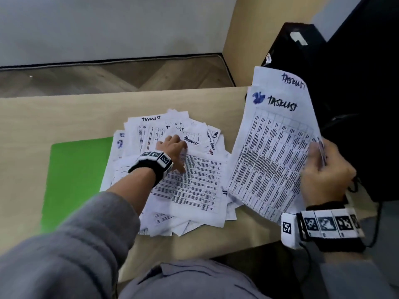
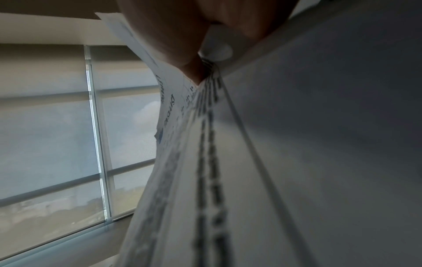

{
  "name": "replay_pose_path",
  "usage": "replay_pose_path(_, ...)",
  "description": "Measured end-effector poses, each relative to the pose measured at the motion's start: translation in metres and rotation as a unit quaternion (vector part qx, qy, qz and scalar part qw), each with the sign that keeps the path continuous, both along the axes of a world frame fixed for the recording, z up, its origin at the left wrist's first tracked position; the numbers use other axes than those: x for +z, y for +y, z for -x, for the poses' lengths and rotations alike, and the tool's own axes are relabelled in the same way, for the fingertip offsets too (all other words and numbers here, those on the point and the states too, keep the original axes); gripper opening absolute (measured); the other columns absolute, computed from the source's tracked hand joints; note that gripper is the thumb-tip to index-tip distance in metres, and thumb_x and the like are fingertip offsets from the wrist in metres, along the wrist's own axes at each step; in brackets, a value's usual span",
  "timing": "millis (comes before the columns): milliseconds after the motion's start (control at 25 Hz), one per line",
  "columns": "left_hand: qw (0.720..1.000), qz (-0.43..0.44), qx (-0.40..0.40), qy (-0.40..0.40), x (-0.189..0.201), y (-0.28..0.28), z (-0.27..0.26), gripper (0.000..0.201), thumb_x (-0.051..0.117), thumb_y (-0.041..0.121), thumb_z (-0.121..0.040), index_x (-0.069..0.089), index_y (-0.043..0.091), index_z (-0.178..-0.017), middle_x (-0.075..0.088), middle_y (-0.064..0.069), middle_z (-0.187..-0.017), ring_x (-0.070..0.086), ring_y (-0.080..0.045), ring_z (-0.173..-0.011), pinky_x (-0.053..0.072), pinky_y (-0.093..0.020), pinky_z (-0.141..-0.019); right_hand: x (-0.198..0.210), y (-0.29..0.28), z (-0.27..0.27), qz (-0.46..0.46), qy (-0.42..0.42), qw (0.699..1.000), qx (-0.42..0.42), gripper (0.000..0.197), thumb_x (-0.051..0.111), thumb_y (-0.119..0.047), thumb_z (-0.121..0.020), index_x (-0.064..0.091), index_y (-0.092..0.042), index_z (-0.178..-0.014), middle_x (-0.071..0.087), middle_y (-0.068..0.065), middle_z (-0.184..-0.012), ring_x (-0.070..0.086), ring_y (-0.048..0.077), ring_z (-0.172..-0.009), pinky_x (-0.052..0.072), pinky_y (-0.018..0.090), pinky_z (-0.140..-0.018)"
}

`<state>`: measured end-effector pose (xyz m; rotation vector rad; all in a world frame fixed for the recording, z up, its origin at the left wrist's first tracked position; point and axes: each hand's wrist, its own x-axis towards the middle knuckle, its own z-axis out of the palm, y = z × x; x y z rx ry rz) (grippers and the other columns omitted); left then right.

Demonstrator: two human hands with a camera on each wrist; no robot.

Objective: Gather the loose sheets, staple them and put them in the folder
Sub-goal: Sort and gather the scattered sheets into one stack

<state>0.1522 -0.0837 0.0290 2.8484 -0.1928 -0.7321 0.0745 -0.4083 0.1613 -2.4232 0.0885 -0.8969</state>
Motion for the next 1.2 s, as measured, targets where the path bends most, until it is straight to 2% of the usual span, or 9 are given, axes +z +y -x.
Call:
replay_pose_path(200, 0.993, -0.11, -0.036, -0.023, -0.005, 0.0, 0.0, 0.096, 0.078, 0.072, -0.046, 0.054, 0.018, -0.121, 0.043, -0.005, -0.125, 0.038, -0.026, -0.119, 0.037, -0.051, -0.103, -0.013, -0.005, -0.006, -0.013, 0.012, 0.998, 0.053, 0.017, 0.06, -0.004, -0.093, 0.07, -0.001, -0.107, 0.073, 0.019, -0.088, 0.069, 0.031, -0.08, 0.044, 0.02, -0.074)
replay_pose_path(360, 0.997, 0.039, 0.037, -0.064, 0.006, 0.011, 0.008, 0.03, 0.074, 0.046, -0.077, 0.06, 0.022, -0.09, 0.063, -0.001, -0.097, 0.054, -0.021, -0.093, 0.045, -0.033, -0.081, -0.016, 0.001, -0.02, -0.157, 0.064, 0.984, 0.06, 0.021, 0.061, -0.015, -0.096, 0.067, -0.005, -0.113, 0.072, 0.002, -0.091, 0.069, 0.01, -0.083, 0.054, 0.026, -0.08)
replay_pose_path(440, 0.954, 0.238, 0.178, -0.046, 0.007, 0.025, 0.019, 0.018, 0.073, 0.027, -0.083, 0.057, 0.02, -0.082, 0.067, -0.001, -0.078, 0.061, -0.023, -0.072, 0.049, -0.031, -0.068, -0.023, 0.005, -0.03, -0.323, 0.116, 0.937, 0.069, 0.024, 0.064, -0.013, -0.093, 0.066, -0.009, -0.117, 0.069, -0.006, -0.101, 0.067, -0.006, -0.091, 0.053, 0.021, -0.089)
replay_pose_path(600, 0.816, 0.49, 0.307, -0.001, 0.021, 0.043, 0.057, 0.014, 0.063, 0.005, -0.09, 0.059, 0.017, -0.094, 0.066, 0.005, -0.061, 0.053, -0.007, -0.049, 0.043, -0.025, -0.056, -0.075, 0.033, -0.042, -0.506, 0.352, 0.783, 0.082, 0.031, 0.074, -0.019, -0.083, 0.069, -0.006, -0.111, 0.075, 0.009, -0.101, 0.071, 0.018, -0.095, 0.055, 0.04, -0.094)
replay_pose_path(760, 0.737, 0.579, 0.34, 0.083, 0.03, 0.022, 0.079, 0.028, 0.06, 0.006, -0.088, 0.058, 0.008, -0.116, 0.07, -0.008, -0.086, 0.064, -0.017, -0.066, 0.051, -0.028, -0.063, -0.103, 0.063, -0.04, -0.612, 0.431, 0.654, 0.107, 0.032, 0.066, -0.01, -0.088, 0.065, -0.002, -0.119, 0.075, 0.017, -0.104, 0.074, 0.029, -0.087, 0.058, 0.04, -0.076)
replay_pose_path(840, 0.736, 0.538, 0.4, 0.094, 0.035, 0.016, 0.081, 0.038, 0.059, 0.037, -0.092, 0.061, 0.012, -0.121, 0.069, -0.008, -0.094, 0.064, -0.021, -0.077, 0.051, -0.033, -0.074, -0.111, 0.069, -0.038, -0.592, 0.419, 0.679, 0.114, 0.029, 0.067, -0.014, -0.089, 0.067, -0.006, -0.116, 0.075, 0.016, -0.107, 0.073, 0.031, -0.094, 0.056, 0.047, -0.085)
replay_pose_path(920, 0.725, 0.532, 0.432, 0.063, 0.047, 0.011, 0.081, 0.053, 0.055, 0.059, -0.085, 0.066, 0.014, -0.111, 0.072, -0.008, -0.094, 0.068, -0.025, -0.084, 0.052, -0.04, -0.083, -0.104, 0.076, -0.035, -0.522, 0.381, 0.748, 0.152, 0.027, 0.071, -0.025, -0.087, 0.07, -0.018, -0.113, 0.076, 0.008, -0.109, 0.071, 0.027, -0.103, 0.052, 0.052, -0.096)
replay_pose_path(1080, 0.675, 0.599, 0.412, -0.123, 0.089, -0.002, 0.078, 0.026, 0.076, 0.006, -0.077, 0.067, 0.001, -0.1, 0.077, -0.007, -0.086, 0.074, -0.023, -0.079, 0.059, -0.035, -0.069, -0.048, 0.103, -0.033, -0.351, 0.233, 0.853, 0.307, 0.05, 0.068, -0.005, -0.089, 0.042, -0.025, -0.128, 0.065, -0.013, -0.11, 0.062, -0.007, -0.106, 0.051, 0.013, -0.087)
replay_pose_path(1200, 0.608, 0.648, 0.405, -0.214, 0.107, -0.002, 0.073, 0.025, 0.074, -0.011, -0.071, 0.066, -0.009, -0.095, 0.076, -0.005, -0.078, 0.072, -0.018, -0.073, 0.058, -0.028, -0.067, -0.019, 0.11, -0.041, -0.402, 0.097, 0.847, 0.333, 0.086, 0.07, 0.019, -0.076, 0.017, -0.003, -0.141, 0.052, -0.003, -0.125, 0.058, 0.0, -0.115, 0.05, 0.015, -0.089)
